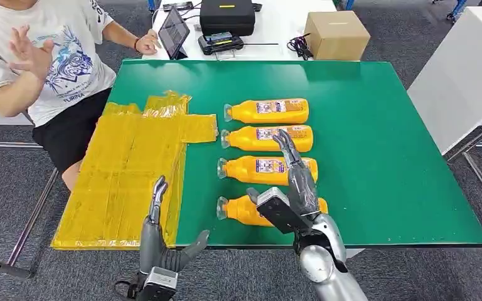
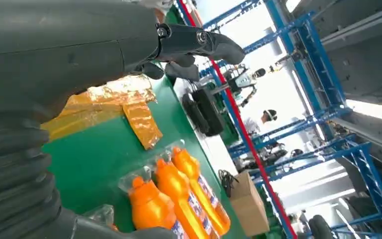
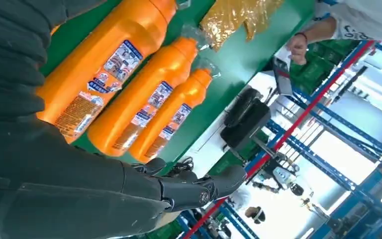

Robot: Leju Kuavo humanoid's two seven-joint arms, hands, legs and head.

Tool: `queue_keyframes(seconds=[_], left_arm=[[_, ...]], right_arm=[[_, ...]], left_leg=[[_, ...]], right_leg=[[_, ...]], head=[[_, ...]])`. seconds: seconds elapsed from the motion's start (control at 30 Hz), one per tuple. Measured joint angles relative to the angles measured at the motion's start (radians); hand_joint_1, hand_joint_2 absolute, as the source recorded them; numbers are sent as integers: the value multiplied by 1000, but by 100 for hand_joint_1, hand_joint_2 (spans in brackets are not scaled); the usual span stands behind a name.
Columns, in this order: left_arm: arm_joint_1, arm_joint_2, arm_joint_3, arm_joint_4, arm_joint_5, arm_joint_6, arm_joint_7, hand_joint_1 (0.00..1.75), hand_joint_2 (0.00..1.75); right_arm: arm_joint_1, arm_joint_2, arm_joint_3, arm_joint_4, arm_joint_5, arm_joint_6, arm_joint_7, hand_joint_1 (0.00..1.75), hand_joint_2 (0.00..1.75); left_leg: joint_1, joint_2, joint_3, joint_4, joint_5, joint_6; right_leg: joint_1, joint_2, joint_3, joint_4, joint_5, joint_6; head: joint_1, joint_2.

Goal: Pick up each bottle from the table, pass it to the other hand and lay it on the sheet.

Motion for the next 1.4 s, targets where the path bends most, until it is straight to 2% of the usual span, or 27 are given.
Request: queue_keyframes(seconds=[0.2,0.63,1.0,1.4], left_arm=[[-27,-15,4,-6,-37,-50,13,0,175],[-88,-34,25,-60,-103,-87,52,0,175],[-157,-48,63,-34,-48,-148,75,0,175],[-177,-48,84,0,-39,-157,64,0,175]], right_arm=[[8,1,-2,-10,11,-8,10,0,175],[-19,-21,-33,-23,-25,101,55,0,175],[-155,-58,-83,2,-172,291,145,0,175],[-194,-64,-84,44,-190,305,148,0,175]], left_leg=[[0,0,0,0,0,0],[0,0,0,0,0,1],[-1,0,0,0,1,2],[-1,0,-1,0,1,2]], right_leg=[[0,0,0,0,0,0],[0,0,0,0,0,0],[-1,0,0,0,1,1],[-1,0,0,0,1,1]], head=[[0,0],[0,0],[0,0],[0,0]])
